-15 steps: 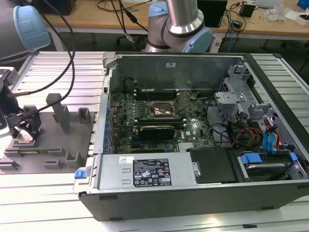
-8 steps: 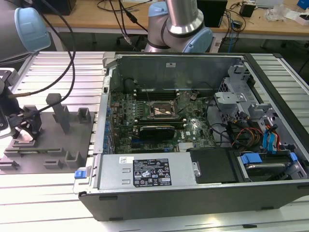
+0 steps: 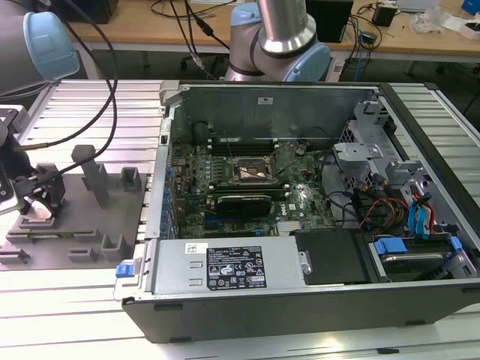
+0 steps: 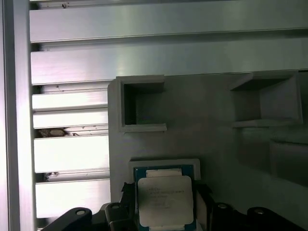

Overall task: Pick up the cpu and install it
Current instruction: 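Pick up the cpu and move it towards the insertion slot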

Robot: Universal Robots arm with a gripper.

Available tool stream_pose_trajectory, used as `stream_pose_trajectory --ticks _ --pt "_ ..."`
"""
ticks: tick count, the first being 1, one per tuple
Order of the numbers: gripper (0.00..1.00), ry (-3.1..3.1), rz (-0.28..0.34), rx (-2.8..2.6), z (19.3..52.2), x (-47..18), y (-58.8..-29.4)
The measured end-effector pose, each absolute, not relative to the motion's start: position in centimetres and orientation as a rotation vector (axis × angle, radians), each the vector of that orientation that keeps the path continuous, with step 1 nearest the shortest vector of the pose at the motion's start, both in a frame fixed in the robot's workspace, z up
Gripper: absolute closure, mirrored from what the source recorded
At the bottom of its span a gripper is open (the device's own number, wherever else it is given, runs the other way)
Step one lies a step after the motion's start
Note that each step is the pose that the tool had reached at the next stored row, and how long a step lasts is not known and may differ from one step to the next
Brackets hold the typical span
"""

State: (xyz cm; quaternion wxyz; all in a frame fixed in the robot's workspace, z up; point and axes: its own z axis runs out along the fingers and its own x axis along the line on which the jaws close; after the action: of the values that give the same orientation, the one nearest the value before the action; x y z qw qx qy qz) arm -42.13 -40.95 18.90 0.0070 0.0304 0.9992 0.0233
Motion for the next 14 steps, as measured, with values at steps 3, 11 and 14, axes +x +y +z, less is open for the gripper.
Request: stream_pose_trajectory --ticks 3,11,14 --pt "0.4 3.125 0.073 0.095 18.85 -42.14 -40.94" --pt "0.45 3.125 0.073 0.095 18.82 -42.14 -40.94" --pt "0.45 3.125 0.073 0.095 18.82 -42.14 -40.95"
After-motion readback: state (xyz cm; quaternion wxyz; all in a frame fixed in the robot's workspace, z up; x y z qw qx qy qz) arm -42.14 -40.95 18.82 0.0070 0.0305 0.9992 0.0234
